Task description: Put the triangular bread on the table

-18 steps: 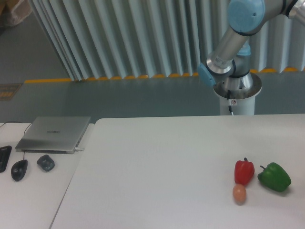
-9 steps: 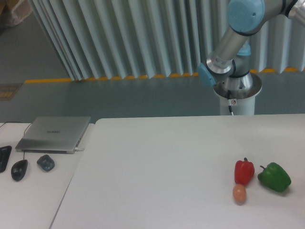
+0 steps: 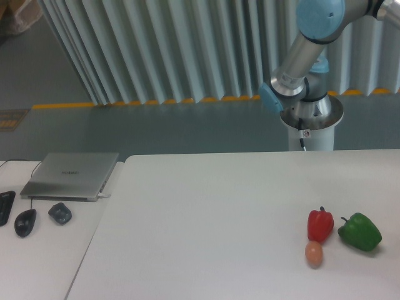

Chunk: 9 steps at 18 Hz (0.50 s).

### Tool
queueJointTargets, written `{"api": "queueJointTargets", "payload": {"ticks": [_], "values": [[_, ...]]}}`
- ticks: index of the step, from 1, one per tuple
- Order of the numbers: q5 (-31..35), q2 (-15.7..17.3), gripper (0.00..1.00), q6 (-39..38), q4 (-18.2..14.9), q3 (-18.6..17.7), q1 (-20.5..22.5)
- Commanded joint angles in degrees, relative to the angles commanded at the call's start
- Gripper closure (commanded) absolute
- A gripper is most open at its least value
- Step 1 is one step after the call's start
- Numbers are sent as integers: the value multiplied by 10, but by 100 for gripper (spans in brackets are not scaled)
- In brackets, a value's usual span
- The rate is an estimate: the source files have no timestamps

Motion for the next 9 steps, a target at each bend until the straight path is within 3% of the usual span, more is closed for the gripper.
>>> {"api": "queueJointTargets", "payload": {"ticks": [3, 9], "values": [[3, 38, 86, 3, -80, -1, -7], [4, 73, 86, -67, -125, -1, -68]]}}
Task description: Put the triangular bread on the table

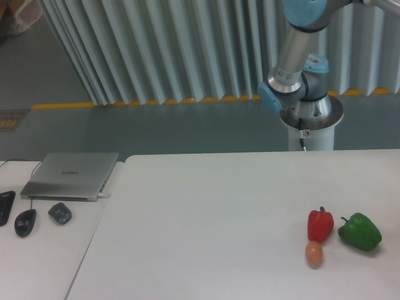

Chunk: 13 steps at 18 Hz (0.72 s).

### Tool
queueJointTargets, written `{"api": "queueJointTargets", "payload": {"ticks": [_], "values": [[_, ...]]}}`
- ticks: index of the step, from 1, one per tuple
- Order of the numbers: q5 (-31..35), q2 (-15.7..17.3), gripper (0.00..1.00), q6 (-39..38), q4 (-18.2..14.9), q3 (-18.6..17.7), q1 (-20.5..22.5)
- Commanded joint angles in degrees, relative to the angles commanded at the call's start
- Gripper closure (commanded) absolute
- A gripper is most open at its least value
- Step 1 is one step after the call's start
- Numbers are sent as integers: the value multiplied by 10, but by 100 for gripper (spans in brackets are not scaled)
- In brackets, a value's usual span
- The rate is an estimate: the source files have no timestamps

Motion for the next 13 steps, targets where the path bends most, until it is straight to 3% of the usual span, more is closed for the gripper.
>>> {"api": "queueJointTargets", "payload": {"ticks": [5, 10, 13], "values": [[-12, 11, 86, -24, 0, 0, -48], [-69, -3, 85, -35, 28, -9, -120], [-14, -25, 85, -32, 30, -5, -160]]}}
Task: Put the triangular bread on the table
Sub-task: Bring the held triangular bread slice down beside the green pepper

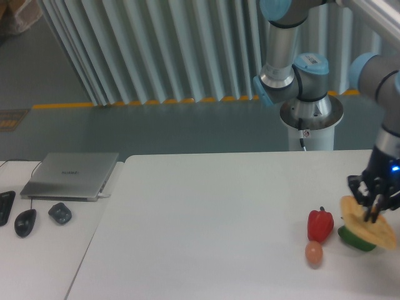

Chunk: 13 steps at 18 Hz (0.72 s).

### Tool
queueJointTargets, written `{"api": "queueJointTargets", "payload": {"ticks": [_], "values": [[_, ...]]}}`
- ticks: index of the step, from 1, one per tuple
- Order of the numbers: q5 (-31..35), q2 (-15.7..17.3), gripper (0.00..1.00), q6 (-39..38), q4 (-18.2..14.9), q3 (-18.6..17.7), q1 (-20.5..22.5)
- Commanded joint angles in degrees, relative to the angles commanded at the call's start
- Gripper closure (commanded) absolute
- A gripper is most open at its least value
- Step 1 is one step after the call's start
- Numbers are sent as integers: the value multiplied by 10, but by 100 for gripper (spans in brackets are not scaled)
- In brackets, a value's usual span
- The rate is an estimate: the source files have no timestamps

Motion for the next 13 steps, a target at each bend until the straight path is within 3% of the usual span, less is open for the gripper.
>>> {"api": "queueJointTargets", "payload": {"ticks": [2, 5, 7, 11, 13], "values": [[40, -11, 85, 4, 8, 4, -19], [42, -12, 85, -10, 82, -3, -27], [41, -9, 85, -13, 112, 0, -26], [42, -10, 85, -10, 130, 3, -21], [60, -14, 85, -8, 157, 0, -19]]}}
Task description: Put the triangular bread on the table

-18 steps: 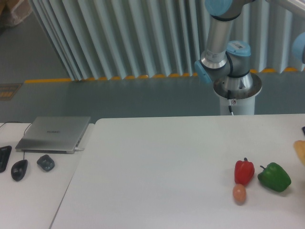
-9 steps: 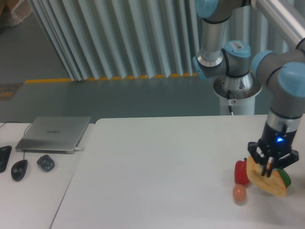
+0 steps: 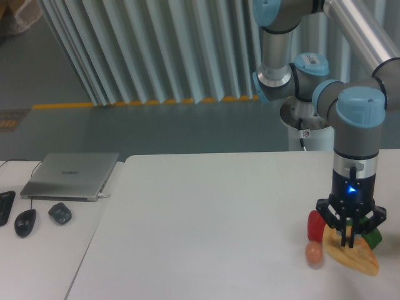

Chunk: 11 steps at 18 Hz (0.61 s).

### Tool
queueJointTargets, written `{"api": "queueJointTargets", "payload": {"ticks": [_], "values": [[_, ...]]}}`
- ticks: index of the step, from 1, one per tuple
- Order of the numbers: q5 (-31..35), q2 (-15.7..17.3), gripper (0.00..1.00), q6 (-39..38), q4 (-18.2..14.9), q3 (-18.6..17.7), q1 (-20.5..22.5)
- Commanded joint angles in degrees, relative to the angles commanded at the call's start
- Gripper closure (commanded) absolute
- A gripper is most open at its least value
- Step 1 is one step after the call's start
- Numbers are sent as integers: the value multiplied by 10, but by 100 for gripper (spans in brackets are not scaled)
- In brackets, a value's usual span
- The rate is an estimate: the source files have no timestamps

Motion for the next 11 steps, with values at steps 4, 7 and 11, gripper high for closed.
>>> {"api": "queueJointTargets", "payload": {"ticks": [4, 7, 11], "values": [[46, -13, 85, 42, 10, -10, -1], [46, -18, 85, 45, 19, -4, 3], [46, -21, 86, 42, 69, -5, 6]]}}
